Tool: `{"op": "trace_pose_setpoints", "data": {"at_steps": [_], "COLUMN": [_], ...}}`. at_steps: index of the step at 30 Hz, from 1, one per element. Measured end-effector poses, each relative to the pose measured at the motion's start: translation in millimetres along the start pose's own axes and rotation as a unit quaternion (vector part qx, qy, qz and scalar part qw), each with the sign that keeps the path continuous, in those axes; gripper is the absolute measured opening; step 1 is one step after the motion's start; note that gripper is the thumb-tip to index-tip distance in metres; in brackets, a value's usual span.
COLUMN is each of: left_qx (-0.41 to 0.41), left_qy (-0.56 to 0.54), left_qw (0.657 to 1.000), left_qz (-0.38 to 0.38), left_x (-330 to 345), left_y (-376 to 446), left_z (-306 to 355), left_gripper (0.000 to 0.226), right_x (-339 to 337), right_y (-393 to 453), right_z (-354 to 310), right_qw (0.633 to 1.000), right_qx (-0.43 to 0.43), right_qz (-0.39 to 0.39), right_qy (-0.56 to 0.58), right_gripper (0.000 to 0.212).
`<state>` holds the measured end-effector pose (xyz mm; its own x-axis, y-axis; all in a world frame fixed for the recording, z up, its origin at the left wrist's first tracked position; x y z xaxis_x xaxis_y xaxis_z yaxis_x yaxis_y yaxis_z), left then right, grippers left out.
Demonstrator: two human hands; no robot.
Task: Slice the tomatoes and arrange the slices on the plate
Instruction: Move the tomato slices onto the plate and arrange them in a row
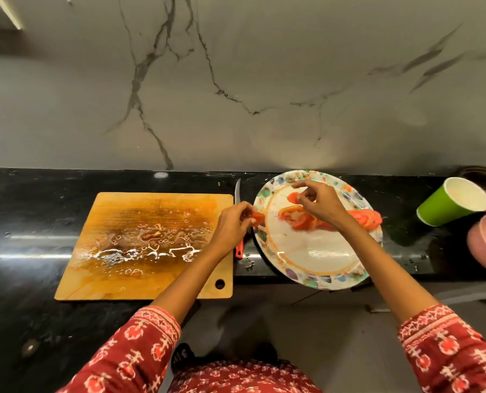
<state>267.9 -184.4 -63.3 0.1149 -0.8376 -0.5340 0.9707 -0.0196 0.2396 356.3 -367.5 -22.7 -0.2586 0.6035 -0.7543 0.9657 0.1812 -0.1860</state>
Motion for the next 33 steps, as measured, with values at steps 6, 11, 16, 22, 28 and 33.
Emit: {"op": "trace_pose_setpoints", "data": {"at_steps": [6,11,16,22,28,33], "left_qx": [-0.053,-0.045,-0.041,-0.021,-0.008,0.004], "left_qy": [-0.054,0.007,0.013,0.01,0.038,0.049], "left_qw": [0.996,0.995,0.996,0.997,0.997,0.998], "left_qz": [-0.054,-0.09,-0.077,-0.072,-0.064,-0.043], "left_x": [31,51,58,61,71,70], "left_y": [32,45,45,50,52,47], "left_z": [4,0,-7,-3,-1,2], "left_gripper": [0.013,0.017,0.021,0.02,0.018,0.034], "right_x": [-8,8,28,22,0,-15], "right_y": [5,15,17,20,21,17], "right_z": [26,22,14,17,33,43], "right_qw": [0.999,0.994,0.983,0.993,0.998,0.997], "right_qx": [0.012,-0.004,-0.017,-0.019,-0.014,-0.016], "right_qz": [-0.045,-0.054,-0.067,-0.03,0.027,0.071], "right_qy": [-0.019,-0.1,-0.172,-0.116,-0.048,-0.011], "right_gripper": [0.008,0.012,0.012,0.009,0.006,0.006]}}
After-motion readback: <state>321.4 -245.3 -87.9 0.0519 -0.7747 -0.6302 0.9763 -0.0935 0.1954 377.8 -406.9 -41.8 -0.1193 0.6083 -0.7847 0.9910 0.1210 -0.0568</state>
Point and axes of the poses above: each hand's wrist, its own y-axis towards the middle knuckle, its own x-axis out of the palm, z = x × y, the point moved 6 cm from there along y, towards the middle knuckle, and after that the axes turned 13 degrees about x, right-handed, at the moved point
